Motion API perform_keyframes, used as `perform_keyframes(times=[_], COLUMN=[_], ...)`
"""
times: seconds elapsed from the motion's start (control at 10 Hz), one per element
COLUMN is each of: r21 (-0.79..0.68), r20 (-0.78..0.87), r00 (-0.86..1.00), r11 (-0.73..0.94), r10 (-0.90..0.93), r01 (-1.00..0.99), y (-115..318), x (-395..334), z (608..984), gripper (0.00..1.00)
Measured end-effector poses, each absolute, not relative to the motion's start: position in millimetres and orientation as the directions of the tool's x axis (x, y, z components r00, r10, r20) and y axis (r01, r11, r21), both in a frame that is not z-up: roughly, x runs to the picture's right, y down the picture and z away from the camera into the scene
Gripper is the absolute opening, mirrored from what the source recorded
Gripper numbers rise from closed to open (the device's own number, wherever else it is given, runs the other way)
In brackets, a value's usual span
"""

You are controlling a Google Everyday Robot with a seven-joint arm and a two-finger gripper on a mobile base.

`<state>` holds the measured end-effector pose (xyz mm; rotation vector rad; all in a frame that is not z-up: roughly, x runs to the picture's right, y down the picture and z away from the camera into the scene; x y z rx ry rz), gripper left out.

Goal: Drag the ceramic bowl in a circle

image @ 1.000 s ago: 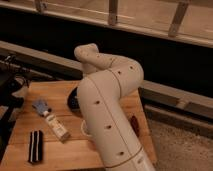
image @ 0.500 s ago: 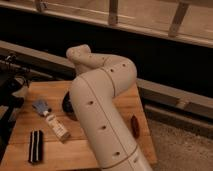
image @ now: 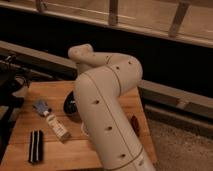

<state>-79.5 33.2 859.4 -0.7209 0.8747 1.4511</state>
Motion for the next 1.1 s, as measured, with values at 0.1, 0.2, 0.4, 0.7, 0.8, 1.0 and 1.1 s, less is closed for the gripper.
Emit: perform_keyframes(times=[0.1,0.2,0.4,0.7,0.8,1.0,1.1], r21=[0.107,0.108,0.094,0.019,0.001,0.006,0.008], r20=[-0.833,-0.818,-0.790,-0.755,-0.748,-0.760,-0.767], r00=[-0.116,-0.153,-0.221,-0.279,-0.292,-0.260,-0.238], r11=[-0.048,-0.113,-0.243,-0.406,-0.438,-0.393,-0.361], r10=[0.541,0.555,0.572,0.594,0.597,0.596,0.596], r01=[-0.993,-0.988,-0.965,-0.914,-0.899,-0.920,-0.932], y=[19.8,7.2,-10.2,-13.0,-9.8,-5.8,-1.6], x=[-60.1,-39.9,-0.4,28.4,33.3,18.9,5.2], z=[864.3,869.4,879.5,897.3,901.8,902.1,896.4], gripper=[0.04,0.04,0.04,0.04,0.04,0.04,0.04])
